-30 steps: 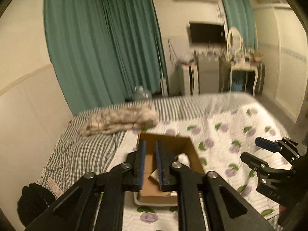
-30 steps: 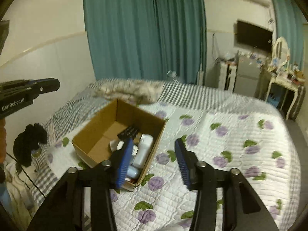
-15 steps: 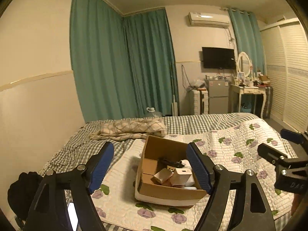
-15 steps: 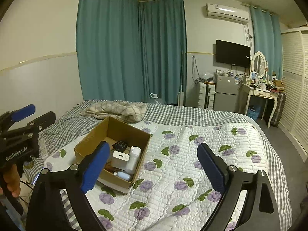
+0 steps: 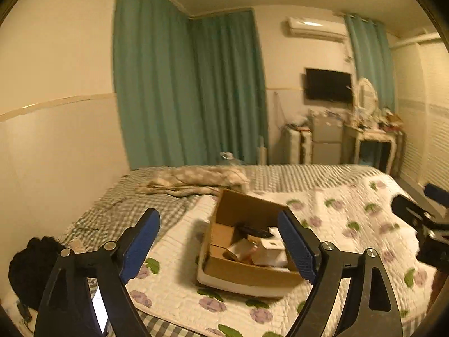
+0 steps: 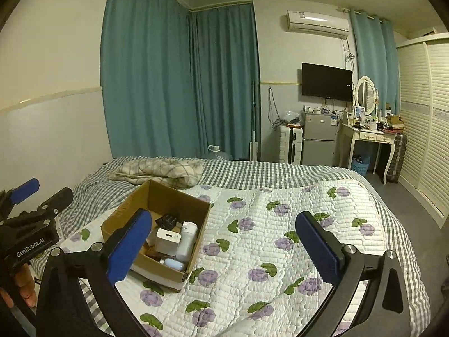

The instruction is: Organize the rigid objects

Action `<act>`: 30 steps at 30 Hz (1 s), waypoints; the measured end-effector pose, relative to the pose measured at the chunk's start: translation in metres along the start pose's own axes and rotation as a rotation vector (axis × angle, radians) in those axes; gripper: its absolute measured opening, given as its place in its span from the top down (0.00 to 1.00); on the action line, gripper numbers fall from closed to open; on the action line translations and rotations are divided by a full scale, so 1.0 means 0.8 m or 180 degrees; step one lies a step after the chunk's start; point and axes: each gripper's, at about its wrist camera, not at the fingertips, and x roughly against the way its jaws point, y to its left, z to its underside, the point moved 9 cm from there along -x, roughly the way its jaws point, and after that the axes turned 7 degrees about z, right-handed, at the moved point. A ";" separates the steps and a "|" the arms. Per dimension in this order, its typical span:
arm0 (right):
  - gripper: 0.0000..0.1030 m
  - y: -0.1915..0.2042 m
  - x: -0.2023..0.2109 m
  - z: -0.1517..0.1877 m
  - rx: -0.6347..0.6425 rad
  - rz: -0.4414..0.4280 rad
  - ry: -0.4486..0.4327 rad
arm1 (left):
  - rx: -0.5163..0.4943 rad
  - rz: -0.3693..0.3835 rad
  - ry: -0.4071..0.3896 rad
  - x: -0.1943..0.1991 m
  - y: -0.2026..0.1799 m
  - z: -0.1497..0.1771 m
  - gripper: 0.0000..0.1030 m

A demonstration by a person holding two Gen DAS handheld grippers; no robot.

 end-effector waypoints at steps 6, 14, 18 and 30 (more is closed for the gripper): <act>0.00 -0.002 -0.002 0.003 -0.0018 0.0035 0.0026 | -0.0009 0.0046 0.0086 -0.002 -0.006 0.012 0.14; 0.00 -0.002 -0.005 0.011 -0.0021 0.0046 0.0075 | 0.0034 -0.0064 0.0101 -0.005 0.001 0.017 0.14; 0.00 -0.004 -0.006 0.013 -0.0029 0.0049 0.0089 | 0.0051 -0.0044 0.0041 0.000 0.000 0.017 0.14; 0.00 -0.004 -0.012 0.019 -0.0035 0.0070 0.0114 | -0.0071 -0.0019 0.0100 -0.002 -0.012 0.024 0.14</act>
